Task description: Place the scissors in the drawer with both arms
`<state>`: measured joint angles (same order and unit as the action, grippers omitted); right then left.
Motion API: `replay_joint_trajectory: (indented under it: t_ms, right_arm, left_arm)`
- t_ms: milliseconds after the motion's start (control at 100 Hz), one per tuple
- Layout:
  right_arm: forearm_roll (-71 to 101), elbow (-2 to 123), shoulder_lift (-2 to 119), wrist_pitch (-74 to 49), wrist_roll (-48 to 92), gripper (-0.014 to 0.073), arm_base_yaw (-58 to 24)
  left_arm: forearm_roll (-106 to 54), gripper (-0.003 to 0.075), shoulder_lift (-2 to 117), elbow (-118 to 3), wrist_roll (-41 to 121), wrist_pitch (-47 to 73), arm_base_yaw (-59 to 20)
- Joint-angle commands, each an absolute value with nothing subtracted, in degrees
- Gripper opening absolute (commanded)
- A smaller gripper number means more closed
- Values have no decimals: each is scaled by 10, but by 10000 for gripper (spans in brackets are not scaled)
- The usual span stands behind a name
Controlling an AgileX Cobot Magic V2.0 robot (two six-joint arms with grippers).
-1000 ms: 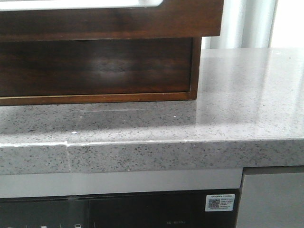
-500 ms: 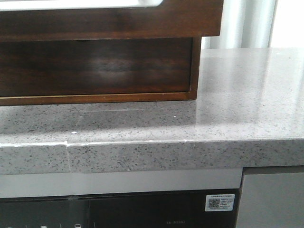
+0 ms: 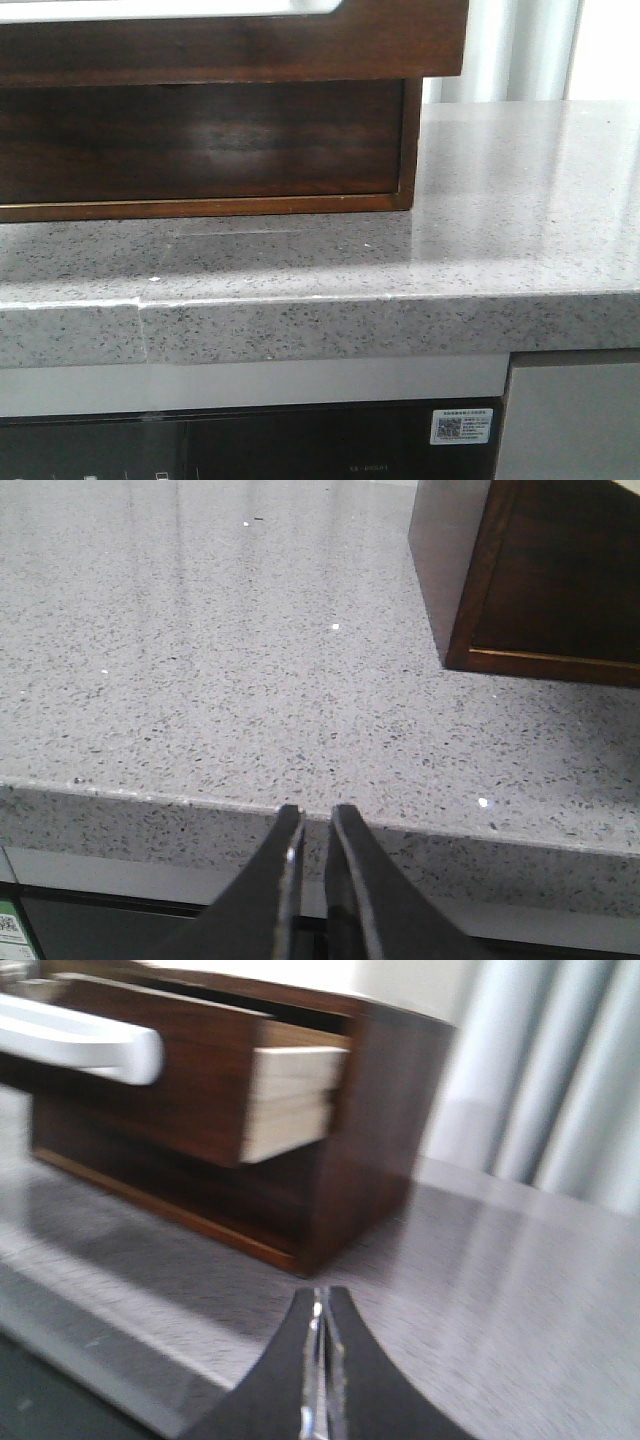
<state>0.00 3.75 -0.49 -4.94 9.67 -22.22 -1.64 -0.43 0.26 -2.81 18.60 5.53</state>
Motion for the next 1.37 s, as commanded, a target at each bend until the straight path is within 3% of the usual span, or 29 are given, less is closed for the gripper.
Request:
replay_joint_trajectory:
  t_ms: [0,190,450,720,1360]
  right_arm:
    - [-106,35,-15,18,-38,-103,-182]
    - [-93,-17,-15,65,-57,-103,-47]
    - [-59,-17,-17,-46,-31,-103,76]
    - [-11,-17,-17,-175,21,-103,80]
    - [-12,-17,-17,-175,23,-103,80]
  left_arm:
    - [-15,4,-22,12,-34,157,56]
    - [-15,4,-22,12,-34,157,56]
    - [-15,4,-22,11,-34,157,56]
    - [-15,4,-22,11,-34,157,56]
    - [-15,4,-22,11,-34,157,56]
